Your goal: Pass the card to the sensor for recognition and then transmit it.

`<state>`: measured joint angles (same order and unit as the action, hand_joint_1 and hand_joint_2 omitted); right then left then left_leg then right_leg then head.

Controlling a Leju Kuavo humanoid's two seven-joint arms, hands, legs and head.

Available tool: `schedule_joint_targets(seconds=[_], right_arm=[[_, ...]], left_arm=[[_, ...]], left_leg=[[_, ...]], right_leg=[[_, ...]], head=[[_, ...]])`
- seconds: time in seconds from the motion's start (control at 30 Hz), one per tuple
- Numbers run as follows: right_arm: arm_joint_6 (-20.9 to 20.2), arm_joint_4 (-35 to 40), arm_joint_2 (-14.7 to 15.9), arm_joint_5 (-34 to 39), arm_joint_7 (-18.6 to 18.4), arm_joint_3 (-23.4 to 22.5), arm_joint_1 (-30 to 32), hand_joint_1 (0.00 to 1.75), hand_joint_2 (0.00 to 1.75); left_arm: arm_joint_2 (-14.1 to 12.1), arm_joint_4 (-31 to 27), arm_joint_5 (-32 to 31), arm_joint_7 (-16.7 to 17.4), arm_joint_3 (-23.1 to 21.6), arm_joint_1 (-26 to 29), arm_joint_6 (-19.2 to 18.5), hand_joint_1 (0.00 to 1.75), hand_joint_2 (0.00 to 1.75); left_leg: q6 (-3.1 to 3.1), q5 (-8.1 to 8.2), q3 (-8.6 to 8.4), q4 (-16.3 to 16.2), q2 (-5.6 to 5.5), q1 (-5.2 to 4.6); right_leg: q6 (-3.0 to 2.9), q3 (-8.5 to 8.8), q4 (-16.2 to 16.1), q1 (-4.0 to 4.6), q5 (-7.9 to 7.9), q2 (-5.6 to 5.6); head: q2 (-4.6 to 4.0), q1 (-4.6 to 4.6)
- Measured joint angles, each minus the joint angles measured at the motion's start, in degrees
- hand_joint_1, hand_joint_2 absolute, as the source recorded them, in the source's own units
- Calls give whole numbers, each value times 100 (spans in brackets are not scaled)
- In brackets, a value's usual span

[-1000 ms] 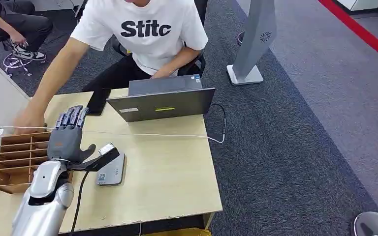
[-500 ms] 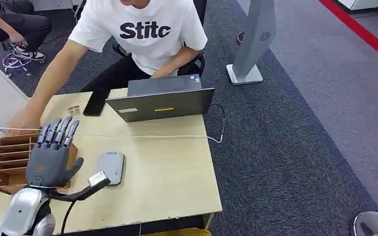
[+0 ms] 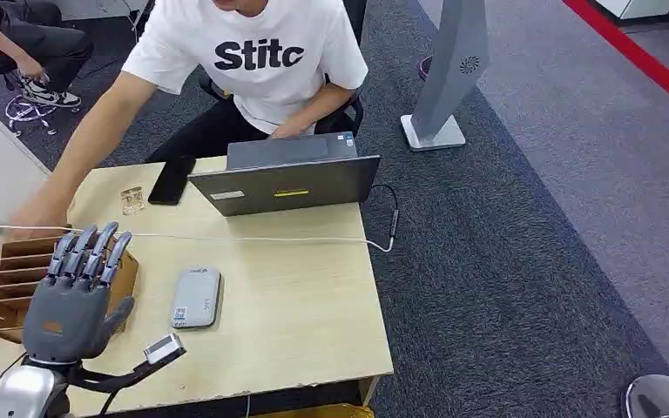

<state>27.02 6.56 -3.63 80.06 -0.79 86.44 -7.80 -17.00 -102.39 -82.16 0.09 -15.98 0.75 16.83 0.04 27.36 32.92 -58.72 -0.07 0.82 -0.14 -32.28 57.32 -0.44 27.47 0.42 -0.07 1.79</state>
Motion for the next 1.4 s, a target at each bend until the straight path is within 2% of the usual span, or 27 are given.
schedule_joint_targets(seconds=[0.13,0.17,0.2,0.27,0.3,0.4,0.57,1.13,1.23,1.4], right_arm=[[7,-2,-7,46,24,-15,2,0,175],[9,-2,-13,90,31,-33,4,0,175],[17,-2,-17,158,33,-61,9,0,175],[94,-2,-37,118,-92,-68,21,0,175],[94,-2,-44,120,-96,-68,22,0,175],[94,-2,-48,131,-109,-68,21,0,175],[94,-2,-61,136,-127,-68,20,0,175],[85,-2,-61,35,-162,-39,18,0,175],[76,-2,-61,5,-170,4,18,0,175],[76,-2,-61,-26,-175,53,15,0,175]], left_arm=[[-101,-99,-59,111,0,128,-127,0,175],[-180,-149,-142,217,9,200,-353,0,175],[-427,-178,-109,428,83,304,-1120,0,175],[-838,113,7,596,525,184,-1788,0,175],[-886,168,7,596,581,182,-1845,0,175],[-943,284,-31,610,645,157,-1912,0,175],[-997,511,-148,819,710,70,-2133,0,175],[-991,1372,48,717,841,-153,-2201,0,175],[-932,1683,164,577,841,-279,-2094,0,175],[-743,2098,324,380,841,-423,-1543,0,175]], left_leg=[[0,0,0,0,0,0],[0,0,0,0,-1,0],[-1,1,1,0,-1,7],[-9,-5,1,0,-4,14],[-9,-5,1,0,-2,14],[-9,-6,2,0,-3,14],[-9,-5,2,0,-3,13],[-11,-6,2,0,-3,14],[-11,-6,1,0,-3,15],[-12,-7,1,0,-3,14]], right_leg=[[0,0,0,0,0,-1],[-1,0,0,0,1,-2],[-2,-3,0,6,2,-1],[-5,-3,4,10,2,-4],[-6,-4,4,10,1,-1],[-6,-3,4,10,1,-3],[-6,-3,4,10,1,-3],[-6,-3,4,10,1,-4],[-6,-3,4,10,1,-4],[-8,-3,4,10,0,-3]], head=[[0,2],[0,0],[0,-2],[0,0],[0,-2],[0,0],[0,0],[0,-2],[0,0],[0,0]])
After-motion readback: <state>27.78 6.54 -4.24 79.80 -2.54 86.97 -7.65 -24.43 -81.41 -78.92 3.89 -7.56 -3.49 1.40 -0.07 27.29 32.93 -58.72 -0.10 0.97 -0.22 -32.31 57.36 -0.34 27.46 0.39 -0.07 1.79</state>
